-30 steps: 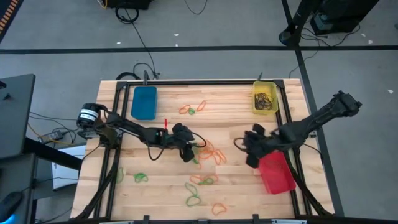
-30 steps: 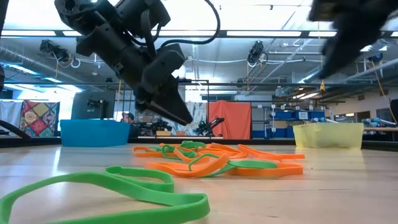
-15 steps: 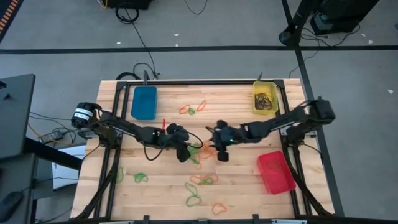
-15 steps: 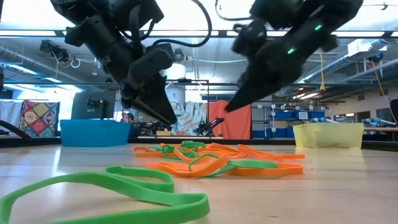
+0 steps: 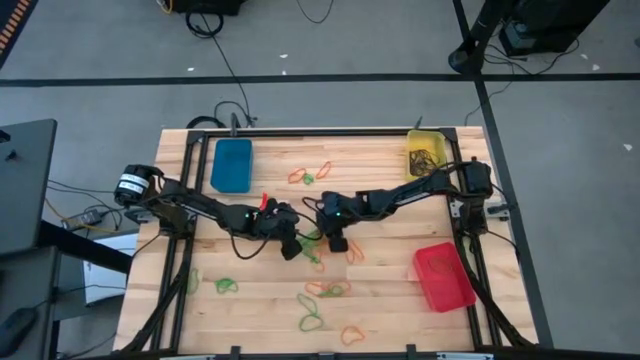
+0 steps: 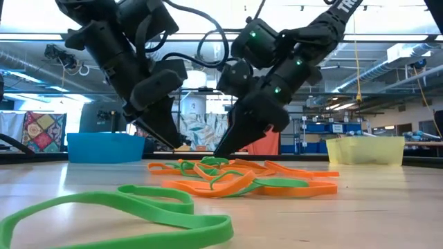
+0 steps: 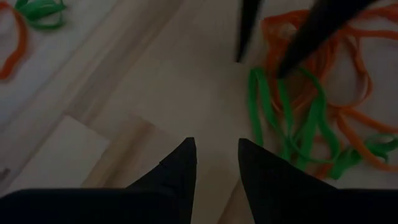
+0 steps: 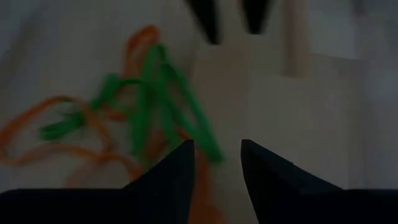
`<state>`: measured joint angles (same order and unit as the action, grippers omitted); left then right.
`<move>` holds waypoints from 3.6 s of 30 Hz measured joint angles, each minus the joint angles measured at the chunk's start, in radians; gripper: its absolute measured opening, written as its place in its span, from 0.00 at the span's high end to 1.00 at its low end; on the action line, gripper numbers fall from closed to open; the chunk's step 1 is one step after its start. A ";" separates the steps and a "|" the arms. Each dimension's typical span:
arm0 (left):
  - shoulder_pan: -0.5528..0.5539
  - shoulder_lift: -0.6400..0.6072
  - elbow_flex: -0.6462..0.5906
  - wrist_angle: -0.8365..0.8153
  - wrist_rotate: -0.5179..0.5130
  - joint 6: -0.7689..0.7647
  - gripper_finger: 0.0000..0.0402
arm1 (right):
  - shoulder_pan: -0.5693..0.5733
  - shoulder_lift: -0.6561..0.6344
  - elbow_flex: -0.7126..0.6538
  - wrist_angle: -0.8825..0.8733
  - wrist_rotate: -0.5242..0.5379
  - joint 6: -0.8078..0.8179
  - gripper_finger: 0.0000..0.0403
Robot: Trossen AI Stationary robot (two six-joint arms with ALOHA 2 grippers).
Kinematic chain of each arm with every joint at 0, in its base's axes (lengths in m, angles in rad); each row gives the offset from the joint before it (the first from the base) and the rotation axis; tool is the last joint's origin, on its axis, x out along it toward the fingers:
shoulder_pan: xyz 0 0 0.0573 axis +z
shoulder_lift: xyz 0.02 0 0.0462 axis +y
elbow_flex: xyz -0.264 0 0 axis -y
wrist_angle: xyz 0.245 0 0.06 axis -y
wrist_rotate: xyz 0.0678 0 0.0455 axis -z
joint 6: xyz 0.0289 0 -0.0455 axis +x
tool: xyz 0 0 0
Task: Sort rubber bands into baskets
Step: Put the green rubber band into the red bin
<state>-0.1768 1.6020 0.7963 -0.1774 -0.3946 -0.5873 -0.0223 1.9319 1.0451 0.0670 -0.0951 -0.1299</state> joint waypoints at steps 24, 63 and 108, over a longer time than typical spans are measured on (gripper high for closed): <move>0.000 0.000 0.000 0.001 -0.017 0.004 0.69 | -0.019 0.047 0.001 0.042 -0.041 -0.056 0.95; -0.008 0.000 0.000 0.006 -0.043 -0.027 0.69 | 0.516 -0.709 -0.002 -1.507 -0.027 0.817 0.99; -0.009 0.001 0.000 0.054 -0.024 0.037 0.69 | -0.061 -0.352 0.017 -0.616 0.212 0.093 0.45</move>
<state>-0.1857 1.6028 0.7967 -0.1232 -0.4191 -0.5508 -0.0829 1.5804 1.0618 -0.5487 0.1169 -0.0368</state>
